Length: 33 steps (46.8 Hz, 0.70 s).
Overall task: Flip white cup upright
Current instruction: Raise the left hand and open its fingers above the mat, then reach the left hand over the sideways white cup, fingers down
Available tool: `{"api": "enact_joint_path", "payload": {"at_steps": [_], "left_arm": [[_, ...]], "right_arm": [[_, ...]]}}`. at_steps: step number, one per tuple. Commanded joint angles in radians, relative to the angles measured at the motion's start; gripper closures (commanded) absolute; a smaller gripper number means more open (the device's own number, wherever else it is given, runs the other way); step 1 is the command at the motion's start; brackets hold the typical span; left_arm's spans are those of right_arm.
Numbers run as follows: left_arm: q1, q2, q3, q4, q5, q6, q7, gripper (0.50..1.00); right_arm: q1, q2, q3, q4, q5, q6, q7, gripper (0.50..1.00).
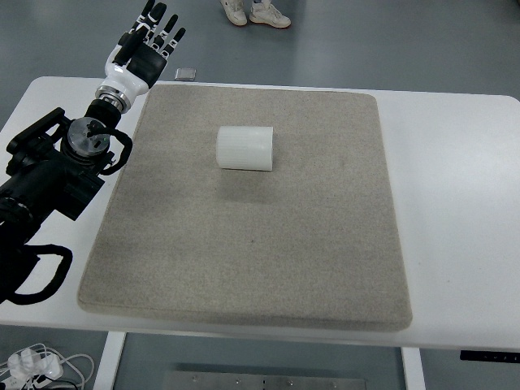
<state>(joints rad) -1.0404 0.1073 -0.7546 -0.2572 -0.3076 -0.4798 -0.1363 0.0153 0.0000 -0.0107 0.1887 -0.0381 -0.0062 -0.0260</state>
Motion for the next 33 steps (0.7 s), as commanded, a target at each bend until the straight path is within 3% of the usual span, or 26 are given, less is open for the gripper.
{"api": "enact_joint_path", "payload": {"at_steps": [1, 23, 33], "left_arm": [[-0.007, -0.001, 0.0, 0.0, 0.073, -0.003, 0.0, 0.506], [-0.105, 0.034, 0.063, -0.002, 0.522, -0.062, -0.008, 0.506], [-0.142, 0.038, 0.115, -0.022, 0.665, -0.049, -0.04, 0.506]], "right_arm": [[0.0, 0.0, 0.0, 0.0, 0.0, 0.0, 0.0, 0.548], [0.0, 0.0, 0.0, 0.0, 0.0, 0.0, 0.0, 0.548], [0.0, 0.0, 0.0, 0.0, 0.0, 0.0, 0.0, 0.548]]}}
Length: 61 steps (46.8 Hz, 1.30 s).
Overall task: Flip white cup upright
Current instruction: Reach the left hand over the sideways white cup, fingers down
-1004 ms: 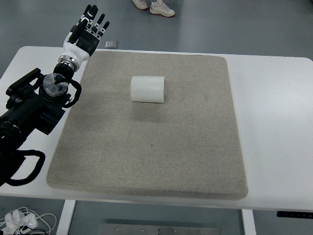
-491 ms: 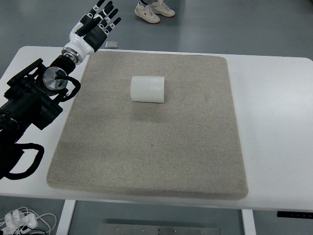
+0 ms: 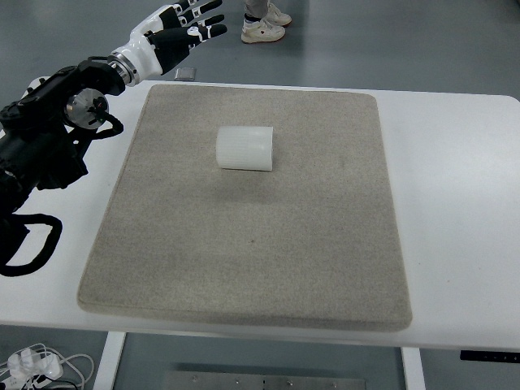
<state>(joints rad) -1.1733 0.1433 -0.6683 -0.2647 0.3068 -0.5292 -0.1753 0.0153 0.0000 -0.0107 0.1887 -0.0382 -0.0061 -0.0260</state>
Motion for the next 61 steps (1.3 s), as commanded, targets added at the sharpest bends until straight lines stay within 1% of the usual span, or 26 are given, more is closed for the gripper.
{"api": "enact_joint_path", "payload": {"at_steps": [1, 8, 19, 24, 29, 49, 54, 61], "left_arm": [[-0.011, 0.004, 0.045, -0.021, 0.073, 0.0, -0.001, 0.506], [-0.016, 0.061, 0.117, -0.097, 0.172, 0.0, -0.009, 0.506], [-0.022, 0.169, 0.249, -0.274, 0.264, -0.002, -0.007, 0.508], [-0.045, 0.216, 0.289, -0.35, 0.36, -0.002, -0.007, 0.508], [-0.055, 0.237, 0.299, -0.407, 0.497, 0.003, -0.007, 0.512], [-0.074, 0.236, 0.306, -0.53, 0.931, -0.003, -0.004, 0.512], [-0.075, 0.228, 0.306, -0.542, 0.991, -0.002, 0.0, 0.512], [-0.077, 0.223, 0.332, -0.541, 1.008, 0.0, 0.013, 0.514]], "right_arm": [[0.0, 0.0, 0.0, 0.0, 0.001, 0.0, 0.0, 0.548], [0.0, 0.0, 0.0, 0.0, 0.0, 0.0, 0.0, 0.548], [0.0, 0.0, 0.0, 0.0, 0.0, 0.0, 0.0, 0.548], [0.0, 0.0, 0.0, 0.0, 0.0, 0.0, 0.0, 0.548], [0.0, 0.0, 0.0, 0.0, 0.0, 0.0, 0.0, 0.548], [0.0, 0.0, 0.0, 0.0, 0.0, 0.0, 0.0, 0.548], [0.0, 0.0, 0.0, 0.0, 0.001, 0.0, 0.0, 0.548], [0.0, 0.0, 0.0, 0.0, 0.0, -0.002, 0.0, 0.548]]}}
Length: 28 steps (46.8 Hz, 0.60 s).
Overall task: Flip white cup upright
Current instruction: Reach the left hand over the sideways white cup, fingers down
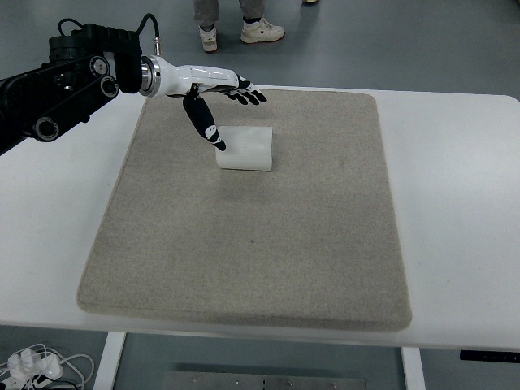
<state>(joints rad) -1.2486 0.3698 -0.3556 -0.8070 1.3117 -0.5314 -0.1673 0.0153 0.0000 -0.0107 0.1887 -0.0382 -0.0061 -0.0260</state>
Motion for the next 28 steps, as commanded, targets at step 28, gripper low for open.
{"api": "enact_joint_path", "payload": {"at_steps": [28], "left_arm": [[-0.002, -0.163, 0.046, 0.129, 0.043, 0.051, 0.034, 0.519]], "right_arm": [[0.0, 0.0, 0.0, 0.0, 0.0, -0.002, 0.0, 0.548]]}}
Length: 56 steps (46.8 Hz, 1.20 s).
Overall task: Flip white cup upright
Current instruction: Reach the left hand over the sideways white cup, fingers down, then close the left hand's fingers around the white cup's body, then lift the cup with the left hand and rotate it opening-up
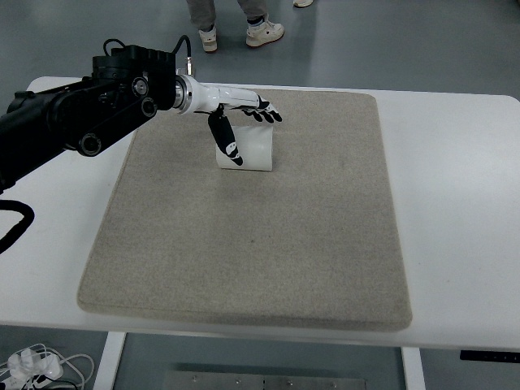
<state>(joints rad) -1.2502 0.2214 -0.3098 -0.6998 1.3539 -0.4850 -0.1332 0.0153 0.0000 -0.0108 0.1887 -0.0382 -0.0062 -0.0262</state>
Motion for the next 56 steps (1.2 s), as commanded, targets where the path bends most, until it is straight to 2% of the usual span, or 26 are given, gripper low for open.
{"api": "enact_joint_path", "payload": {"at_steps": [1, 12, 21, 35, 37, 40, 44, 47, 51, 54, 56], "left_arm": [[0.002, -0.02, 0.001, 0.028, 0.001, 0.006, 0.0, 0.519], [0.0, -0.04, 0.064, 0.051, -0.002, 0.055, 0.0, 0.523], [0.003, -0.068, 0.066, 0.077, -0.001, 0.057, 0.0, 0.527], [0.005, -0.077, 0.103, 0.088, -0.001, 0.06, -0.002, 0.564], [0.005, -0.077, 0.104, 0.089, -0.001, 0.065, -0.002, 0.602], [0.005, -0.077, 0.106, 0.088, 0.001, 0.072, -0.002, 0.626], [0.005, -0.077, 0.107, 0.089, 0.002, 0.072, 0.0, 0.713], [0.003, -0.077, 0.109, 0.089, 0.005, 0.072, 0.0, 0.761], [0.003, -0.076, 0.109, 0.089, 0.011, 0.075, 0.0, 0.804], [-0.002, -0.076, 0.107, 0.095, 0.008, 0.075, -0.002, 0.887], [-0.003, -0.076, 0.104, 0.098, 0.002, 0.075, -0.002, 0.919]], "right_arm": [[0.0, 0.0, 0.0, 0.0, 0.001, 0.0, 0.0, 0.548], [0.0, 0.0, 0.0, 0.0, 0.0, 0.0, 0.0, 0.548], [0.0, 0.0, 0.0, 0.0, 0.0, 0.0, 0.0, 0.548], [0.0, 0.0, 0.0, 0.0, 0.0, 0.0, 0.0, 0.548], [0.0, 0.0, 0.0, 0.0, 0.0, 0.0, 0.0, 0.548], [0.0, 0.0, 0.0, 0.0, 0.0, 0.0, 0.0, 0.548], [0.0, 0.0, 0.0, 0.0, 0.0, 0.0, 0.0, 0.548], [0.0, 0.0, 0.0, 0.0, 0.0, 0.0, 0.0, 0.548], [0.0, 0.0, 0.0, 0.0, 0.0, 0.0, 0.0, 0.548], [0.0, 0.0, 0.0, 0.0, 0.0, 0.0, 0.0, 0.548], [0.0, 0.0, 0.0, 0.0, 0.0, 0.0, 0.0, 0.548]]}}
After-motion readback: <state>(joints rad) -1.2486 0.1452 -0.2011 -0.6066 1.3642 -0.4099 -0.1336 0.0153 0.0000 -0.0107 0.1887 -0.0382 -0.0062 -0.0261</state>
